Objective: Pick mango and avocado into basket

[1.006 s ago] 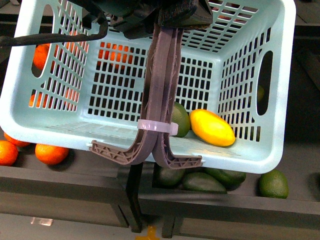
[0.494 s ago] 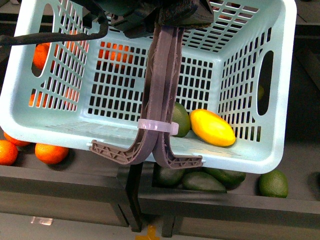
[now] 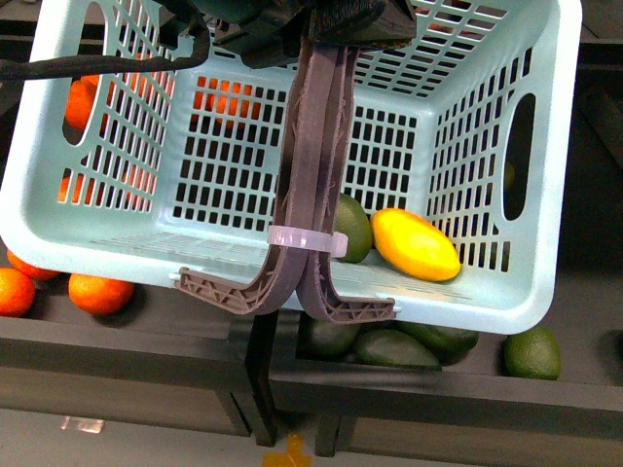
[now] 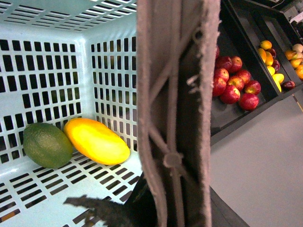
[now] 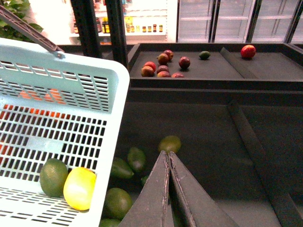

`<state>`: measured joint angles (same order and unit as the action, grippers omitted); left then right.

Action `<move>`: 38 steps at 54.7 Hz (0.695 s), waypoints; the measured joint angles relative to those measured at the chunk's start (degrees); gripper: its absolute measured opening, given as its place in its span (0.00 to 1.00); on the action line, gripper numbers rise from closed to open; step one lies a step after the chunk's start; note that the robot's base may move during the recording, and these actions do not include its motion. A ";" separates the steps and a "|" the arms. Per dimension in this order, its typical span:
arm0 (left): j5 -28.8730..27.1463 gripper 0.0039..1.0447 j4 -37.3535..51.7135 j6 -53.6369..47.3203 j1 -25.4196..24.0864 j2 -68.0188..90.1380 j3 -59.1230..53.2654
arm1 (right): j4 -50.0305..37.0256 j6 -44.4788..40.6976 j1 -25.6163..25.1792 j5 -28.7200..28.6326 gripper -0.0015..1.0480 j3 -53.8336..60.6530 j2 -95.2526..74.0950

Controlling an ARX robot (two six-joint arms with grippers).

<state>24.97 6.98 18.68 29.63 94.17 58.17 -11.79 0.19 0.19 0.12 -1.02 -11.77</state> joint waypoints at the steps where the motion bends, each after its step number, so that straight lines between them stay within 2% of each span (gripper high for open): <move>1: -0.02 0.05 0.00 0.00 0.00 0.00 0.00 | 0.28 0.00 0.00 0.00 0.02 0.00 0.31; 6: -0.02 0.05 0.00 0.00 0.00 0.00 0.00 | 1.49 0.00 0.00 0.00 0.02 0.00 1.44; 11: -0.04 0.05 0.00 -0.02 0.00 0.00 0.00 | 11.06 0.00 0.00 -0.07 0.02 -0.02 9.84; 25: -0.07 0.05 0.00 0.04 0.00 0.00 0.00 | 11.65 0.00 0.00 -0.02 0.02 -0.02 11.39; 31: -0.02 0.05 0.00 -0.04 0.00 0.00 0.00 | 11.67 -0.02 0.00 -0.04 0.20 -0.02 11.41; 38: -0.04 0.05 0.00 -0.02 0.00 0.00 0.00 | 11.65 -0.02 0.00 -0.04 0.48 -0.02 11.41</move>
<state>24.93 6.98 18.65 29.63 94.17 58.17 -0.14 0.16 0.19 0.08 -1.04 -0.36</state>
